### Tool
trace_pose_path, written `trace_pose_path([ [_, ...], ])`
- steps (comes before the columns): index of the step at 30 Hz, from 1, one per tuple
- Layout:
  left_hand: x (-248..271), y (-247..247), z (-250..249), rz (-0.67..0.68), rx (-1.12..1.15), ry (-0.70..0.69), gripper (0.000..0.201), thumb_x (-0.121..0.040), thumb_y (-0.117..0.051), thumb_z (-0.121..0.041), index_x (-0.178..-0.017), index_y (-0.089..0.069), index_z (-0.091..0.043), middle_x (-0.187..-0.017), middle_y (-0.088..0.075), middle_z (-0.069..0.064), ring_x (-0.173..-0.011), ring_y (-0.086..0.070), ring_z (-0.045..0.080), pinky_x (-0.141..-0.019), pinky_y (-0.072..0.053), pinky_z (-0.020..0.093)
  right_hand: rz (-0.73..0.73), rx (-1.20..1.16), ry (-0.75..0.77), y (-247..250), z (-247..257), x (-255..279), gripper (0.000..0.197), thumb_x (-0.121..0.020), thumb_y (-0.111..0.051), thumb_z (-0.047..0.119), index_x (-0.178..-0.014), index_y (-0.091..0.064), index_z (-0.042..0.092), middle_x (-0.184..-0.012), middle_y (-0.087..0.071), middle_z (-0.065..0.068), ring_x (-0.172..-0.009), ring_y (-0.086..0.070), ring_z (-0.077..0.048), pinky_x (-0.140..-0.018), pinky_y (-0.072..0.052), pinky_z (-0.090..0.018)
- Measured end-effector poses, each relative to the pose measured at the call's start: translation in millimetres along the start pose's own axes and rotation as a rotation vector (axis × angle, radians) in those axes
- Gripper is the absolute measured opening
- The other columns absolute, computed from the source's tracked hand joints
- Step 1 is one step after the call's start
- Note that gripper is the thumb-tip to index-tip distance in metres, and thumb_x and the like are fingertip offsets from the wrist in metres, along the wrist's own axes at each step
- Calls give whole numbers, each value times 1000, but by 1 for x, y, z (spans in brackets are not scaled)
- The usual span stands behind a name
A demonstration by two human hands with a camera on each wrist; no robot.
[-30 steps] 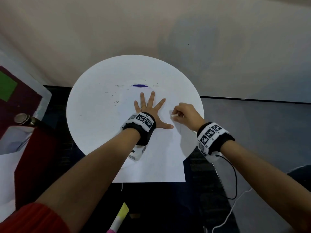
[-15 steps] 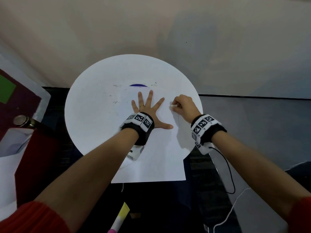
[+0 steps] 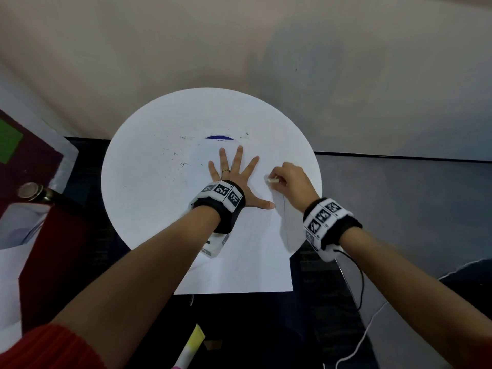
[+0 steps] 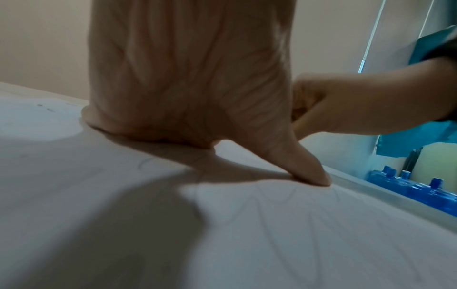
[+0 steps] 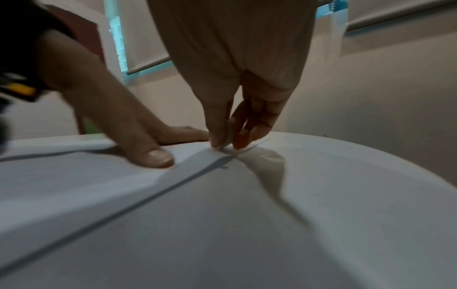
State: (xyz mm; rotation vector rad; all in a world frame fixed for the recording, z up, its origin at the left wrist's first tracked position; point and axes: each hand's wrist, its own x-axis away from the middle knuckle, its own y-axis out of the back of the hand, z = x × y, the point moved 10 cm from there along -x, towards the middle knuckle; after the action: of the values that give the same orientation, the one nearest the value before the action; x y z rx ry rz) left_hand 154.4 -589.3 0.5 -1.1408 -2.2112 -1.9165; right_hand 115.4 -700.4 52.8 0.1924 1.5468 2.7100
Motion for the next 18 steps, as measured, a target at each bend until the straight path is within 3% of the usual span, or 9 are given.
trace_pose_path([
  [3, 0, 0, 0, -5, -4, 7, 131, -51, -53, -93, -148, 19, -43, -152, 37, -2, -136, 37, 38, -105, 21, 62, 91, 55, 61, -6, 9, 14, 5, -84, -63, 10, -80, -62, 7, -77, -48, -4, -70, -49, -22, -66, -41, -34],
  [8, 2, 1, -1, -6, 5, 2, 130, -52, -52, -93, -148, 19, -43, -152, 38, -2, -136, 38, 38, -105, 20, 63, 46, 87, 4, 3, 15, -25, 10, -87, -60, 15, -87, -64, 5, -84, -52, -7, -77, -54, -26, -66, -38, -29],
  [15, 1, 0, 0, -15, 9, 12, 138, -49, -53, -94, -149, 21, -34, -152, 37, -4, -136, 38, 36, -104, 21, 62, 155, 173, 36, -8, 16, 8, 12, -87, -60, 24, -93, -65, 14, -93, -57, -3, -86, -55, -20, -67, -36, -28],
  [18, 3, -1, -1, 6, 7, 11, 137, -50, -54, -93, -149, 22, -34, -152, 38, -5, -136, 38, 35, -105, 21, 63, 80, 169, 22, 4, 19, -16, 15, -89, -59, 26, -93, -66, 13, -95, -58, -6, -86, -56, -23, -68, -39, -29],
])
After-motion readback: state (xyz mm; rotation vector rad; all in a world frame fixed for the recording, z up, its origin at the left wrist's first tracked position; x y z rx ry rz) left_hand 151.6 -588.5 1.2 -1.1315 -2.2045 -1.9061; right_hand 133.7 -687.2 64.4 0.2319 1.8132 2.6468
